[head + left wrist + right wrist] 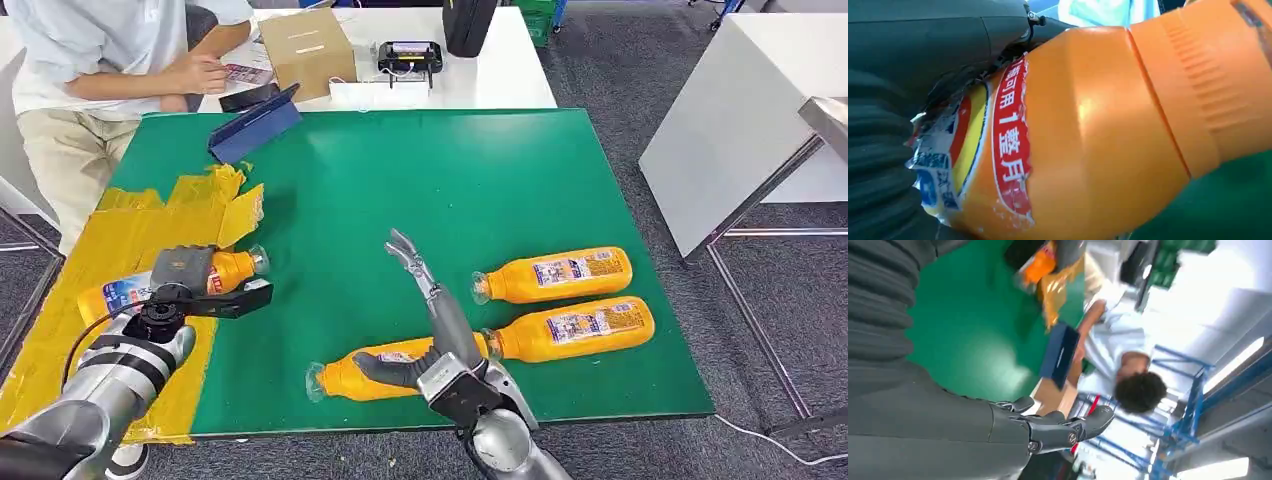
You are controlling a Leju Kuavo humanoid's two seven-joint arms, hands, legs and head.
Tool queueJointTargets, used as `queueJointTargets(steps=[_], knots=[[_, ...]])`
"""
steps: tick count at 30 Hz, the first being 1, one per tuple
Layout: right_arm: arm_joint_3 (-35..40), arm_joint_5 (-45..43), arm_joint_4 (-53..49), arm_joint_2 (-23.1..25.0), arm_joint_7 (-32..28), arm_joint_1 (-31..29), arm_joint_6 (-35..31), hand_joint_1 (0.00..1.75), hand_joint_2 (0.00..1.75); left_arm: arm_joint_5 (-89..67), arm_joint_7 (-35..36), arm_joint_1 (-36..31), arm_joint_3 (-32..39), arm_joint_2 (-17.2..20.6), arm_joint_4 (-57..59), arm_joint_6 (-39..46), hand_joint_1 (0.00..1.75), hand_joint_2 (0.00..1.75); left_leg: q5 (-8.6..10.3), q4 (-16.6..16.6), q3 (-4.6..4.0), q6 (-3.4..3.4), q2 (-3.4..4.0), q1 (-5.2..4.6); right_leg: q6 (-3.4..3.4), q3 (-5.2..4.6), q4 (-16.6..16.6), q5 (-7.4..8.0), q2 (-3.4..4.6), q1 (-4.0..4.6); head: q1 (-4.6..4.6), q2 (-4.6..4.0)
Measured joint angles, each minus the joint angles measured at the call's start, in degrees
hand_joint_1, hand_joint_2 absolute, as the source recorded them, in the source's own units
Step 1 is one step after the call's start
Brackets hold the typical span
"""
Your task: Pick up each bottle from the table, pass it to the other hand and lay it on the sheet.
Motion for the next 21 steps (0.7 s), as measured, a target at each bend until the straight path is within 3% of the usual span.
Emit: queueJointTargets(steps=[5, 10, 15, 21], knots=[[1.4, 14.6, 1.8, -1.1, 7.6, -1.3, -4.5, 0.0, 1.75, 5.0, -3.3, 0.5, 0.9, 0.0, 1.0, 4.1, 0.0, 1.75, 0.02, 0.0, 0.09, -0.04, 0.01, 0.02, -0.03, 0.04, 0.0, -0.02, 0.0, 0.01, 0.0, 0.0], [2.5, 28.0, 4.0, -4.2, 14.7, -2.3, -3.3, 0.0, 1.75, 13.9, -10.2, 5.0, 5.0, -0.8, -4.4, 11.2, 0.0, 1.75, 0.07, 0.0, 0.08, -0.04, -0.01, 0.02, -0.02, 0.01, 0.0, -0.01, -0.01, -0.01, 0.02, 0.0], [2.9, 31.5, 5.2, -6.5, 16.6, -2.5, -2.8, 0.0, 1.75, 17.6, -12.3, 9.7, 8.5, -2.1, -13.8, 11.5, 0.0, 1.75, 0.07, 0.0, -0.04, -0.01, -0.11, -0.05, 0.01, -0.03, 0.0, 0.02, -0.03, -0.06, 0.02, 0.0], [3.6, 38.9, 6.3, -9.4, 21.4, -2.4, 0.0, 0.0, 1.75, 34.1, -21.6, 17.9, 12.4, -4.1, -31.2, 11.9, 0.0, 1.75, 0.04, 0.0, -0.13, -0.02, -0.04, -0.04, 0.0, -0.17, 0.0, 0.0, -0.02, -0.04, 0.0, 0.0]])
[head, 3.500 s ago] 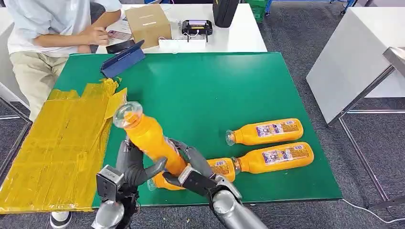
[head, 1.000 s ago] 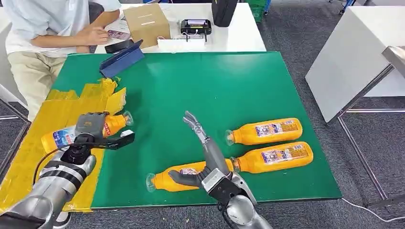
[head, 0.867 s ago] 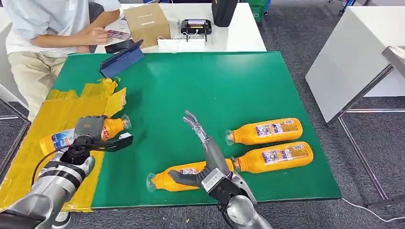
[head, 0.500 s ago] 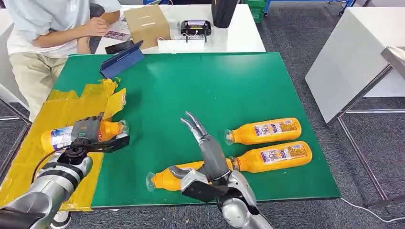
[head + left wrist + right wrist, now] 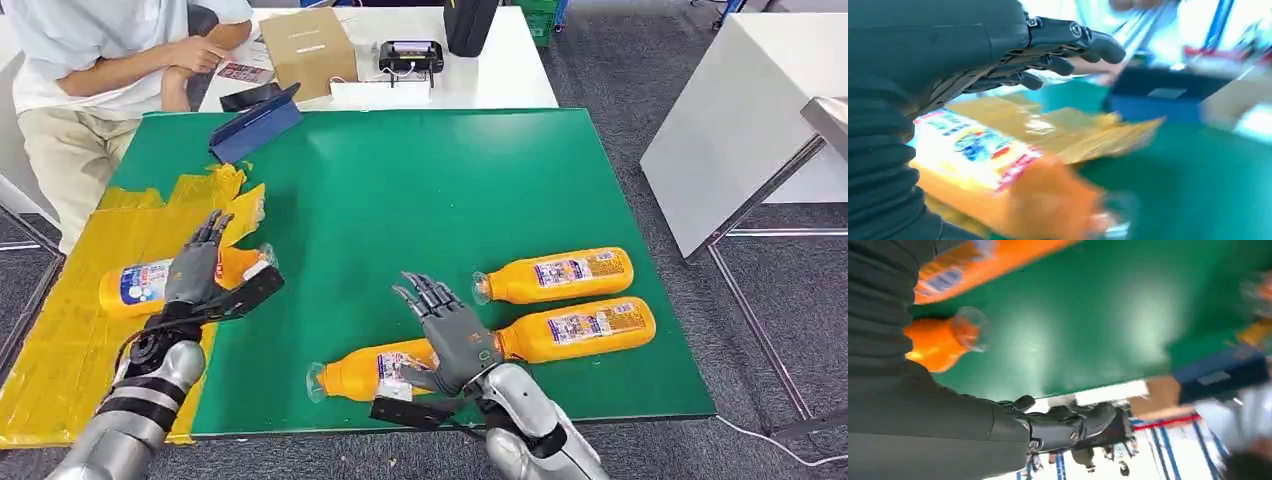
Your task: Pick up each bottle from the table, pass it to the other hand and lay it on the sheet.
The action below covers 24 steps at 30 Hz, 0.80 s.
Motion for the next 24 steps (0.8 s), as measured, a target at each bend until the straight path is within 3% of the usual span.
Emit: queueJointTargets(steps=[12, 24], knots=[[0.6, 4.2, 4.6, -3.4, 3.7, 0.8, 2.7, 0.0, 1.75, 11.8, -9.2, 12.9, 1.8, -3.5, -29.2, 2.2, 0.0, 1.75, -0.01, 0.0, -0.13, 0.0, -0.03, 0.01, 0.0, -0.11, 0.0, -0.02, -0.01, 0.01, 0.02, 0.0], [0.7, 2.3, 16.0, -0.3, 3.5, -3.9, 2.9, 0.0, 1.75, 17.9, -14.3, 15.6, -4.2, -5.2, -38.8, 1.7, 0.0, 1.75, -0.01, 0.0, 0.04, 0.0, 0.05, 0.04, -0.03, -0.01, 0.0, 0.01, 0.03, 0.06, -0.02, 0.0]])
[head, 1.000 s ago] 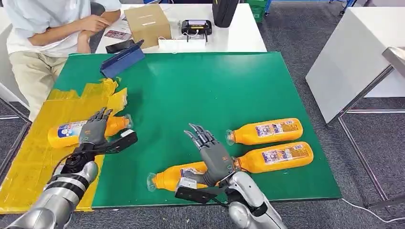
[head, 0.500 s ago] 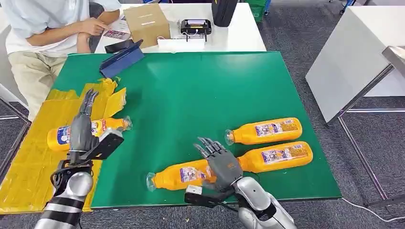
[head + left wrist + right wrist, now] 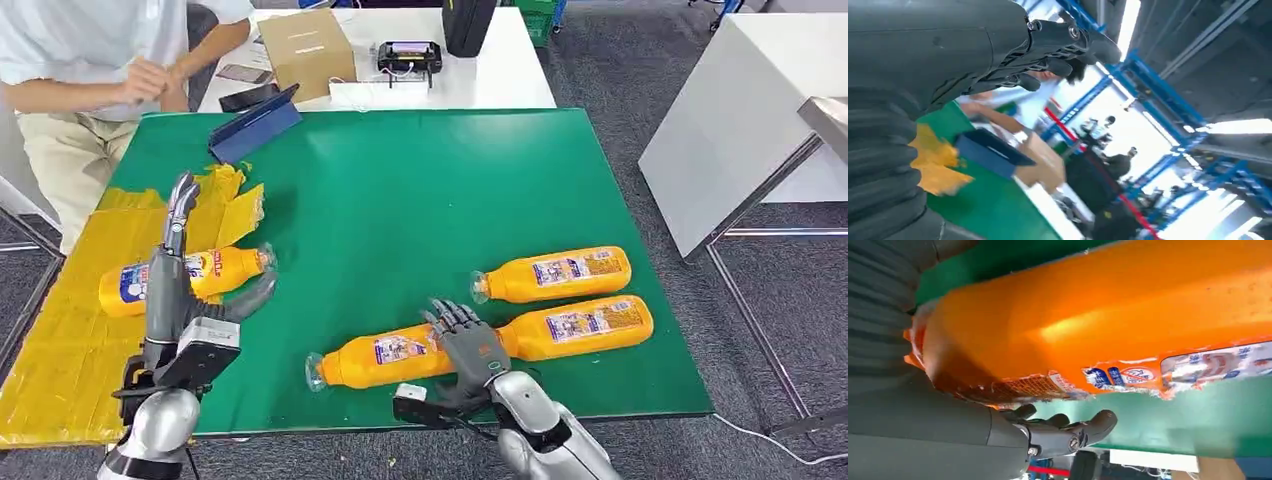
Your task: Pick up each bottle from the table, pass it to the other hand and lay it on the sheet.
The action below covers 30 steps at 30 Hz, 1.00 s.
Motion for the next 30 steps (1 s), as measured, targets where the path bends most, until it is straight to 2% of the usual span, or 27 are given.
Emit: queueJointTargets(steps=[8, 9, 10, 11, 13, 17, 30], knots=[[0.0, 0.6, 6.1, 2.3, 0.4, -3.6, -1.0, 0.02, 1.75, 2.0, -0.8, 0.0, -2.5, -0.2, -1.2, -1.0, 0.0, 1.75, -0.01, 0.0, 0.24, -0.02, 0.08, 0.02, -0.15, 0.11, 0.0, 0.09, 0.03, 0.0, 0.02, 0.0], [0.0, 0.6, 7.2, 2.8, 0.3, -4.2, -1.2, 0.24, 1.75, 2.4, -0.9, 0.0, -2.9, -0.3, -1.2, -1.2, 0.0, 1.75, 0.0, 0.0, 0.26, -0.03, 0.09, 0.02, -0.16, 0.1, 0.0, 0.1, 0.03, 0.0, 0.04, 0.0], [0.0, 0.7, 8.1, 3.1, 0.1, -4.7, -1.2, 0.89, 1.75, 2.6, -1.0, 0.0, -3.3, -0.3, -1.2, -1.2, 0.0, 1.75, 0.0, 0.0, 0.29, -0.03, 0.11, 0.03, -0.18, 0.08, 0.0, 0.1, 0.05, 0.01, 0.02, 0.0], [0.1, 0.8, 8.9, 3.4, 0.0, -5.2, -1.3, 1.43, 1.75, 2.8, -1.0, 0.0, -3.6, -0.4, -1.2, -1.2, 0.0, 1.75, 0.0, 0.0, 0.33, -0.03, 0.12, 0.03, -0.18, 0.06, 0.0, 0.1, 0.06, 0.0, 0.02, 0.0], [0.2, 1.0, 10.3, 4.0, -0.1, -5.8, -1.4, 1.68, 1.75, 2.9, -1.1, -0.1, -4.1, -0.6, -1.2, -1.2, 0.0, 1.75, -0.01, 0.0, 0.45, -0.04, 0.13, 0.03, -0.27, -0.17, 0.0, 0.03, 0.07, 0.0, 0.02, 0.0], [0.7, 1.0, 13.0, 4.9, -0.9, -7.2, -1.9, 1.75, 1.75, 3.8, -1.4, -0.1, -5.0, -0.7, -1.2, -1.4, 0.0, 1.75, -0.05, 0.0, 0.52, -0.08, 0.19, 0.05, -0.26, -0.22, 0.0, 0.04, 0.17, 0.01, 0.02, 0.0], [1.0, -1.2, 16.2, 5.0, -3.1, -9.6, -1.9, 1.75, 1.75, 6.5, -1.8, -0.1, -6.2, -0.8, -1.0, -2.4, 0.0, 1.75, -0.05, 0.0, 0.61, -0.09, 0.25, 0.07, -0.19, -0.14, 0.0, 0.1, 0.19, 0.02, 0.02, 0.0]])
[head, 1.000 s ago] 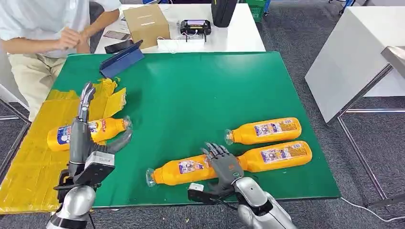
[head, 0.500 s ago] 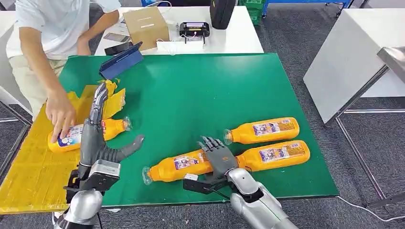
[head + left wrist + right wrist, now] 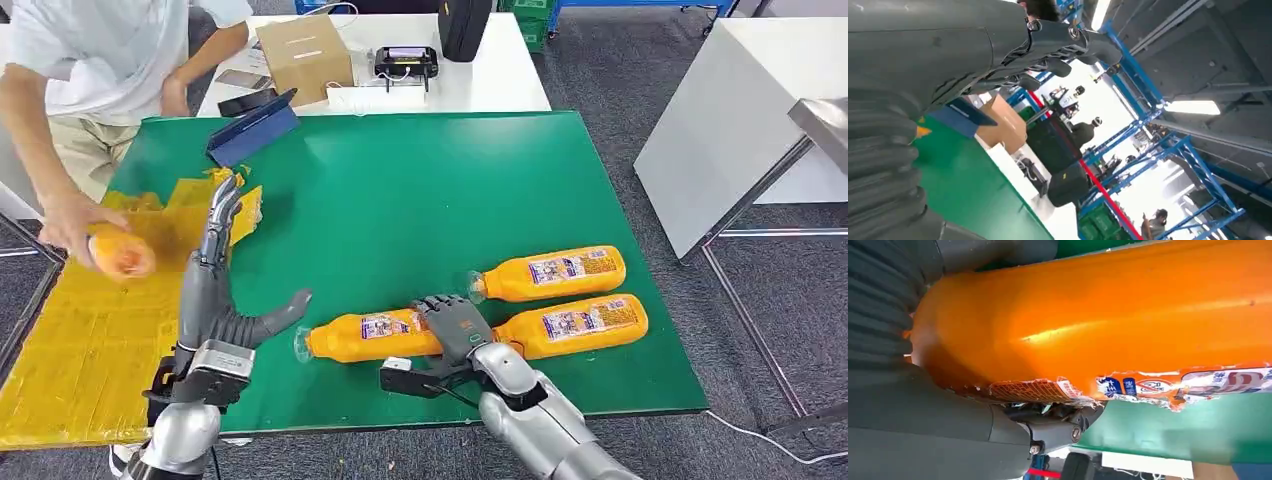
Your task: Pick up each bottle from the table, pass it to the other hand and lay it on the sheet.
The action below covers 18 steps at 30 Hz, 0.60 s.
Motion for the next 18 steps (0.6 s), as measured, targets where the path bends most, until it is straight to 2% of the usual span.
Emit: queueJointTargets(steps=[2, 5, 10, 18], knots=[[-0.1, -1.1, -0.1, 0.0, -0.2, 0.3, -1.9, 1.75, 1.75, 0.2, 0.0, 0.0, 0.0, 0.0, 0.0, -0.5, 0.0, 1.75, 0.0, 0.0, -0.01, 0.0, -0.01, 0.0, -0.01, 0.0, 0.0, -0.01, 0.0, 0.0, 0.0, 0.0], [-2.0, -6.0, -3.7, -0.1, -2.5, 3.4, -7.9, 1.75, 1.75, 1.2, 0.0, 0.7, 0.0, 0.0, 0.0, -2.7, 0.0, 1.75, 0.11, 0.0, -0.21, 0.09, -0.16, 0.0, 0.04, 0.51, 0.0, 0.02, -0.04, 0.0, 0.0, 0.0], [-10.0, -15.8, -18.5, 0.9, -8.6, 11.5, -16.0, 1.75, 1.75, 3.8, -0.6, 3.5, 0.2, 0.0, -0.1, -5.4, 0.0, 1.75, 0.11, 0.0, -0.56, 0.09, -0.24, -0.02, 0.08, 0.2, 0.0, 0.04, -0.08, -0.01, 0.0, 0.0], [-15.9, -17.2, -27.9, 1.4, -10.2, 15.5, -16.5, 1.75, 1.75, 4.4, -1.0, 4.8, 0.3, 0.0, 0.0, -5.9, 0.0, 1.75, 0.08, 0.0, -0.72, 0.07, -0.23, -0.04, 0.07, 0.0, 0.0, 0.02, -0.07, 0.0, 0.0, 0.0]])
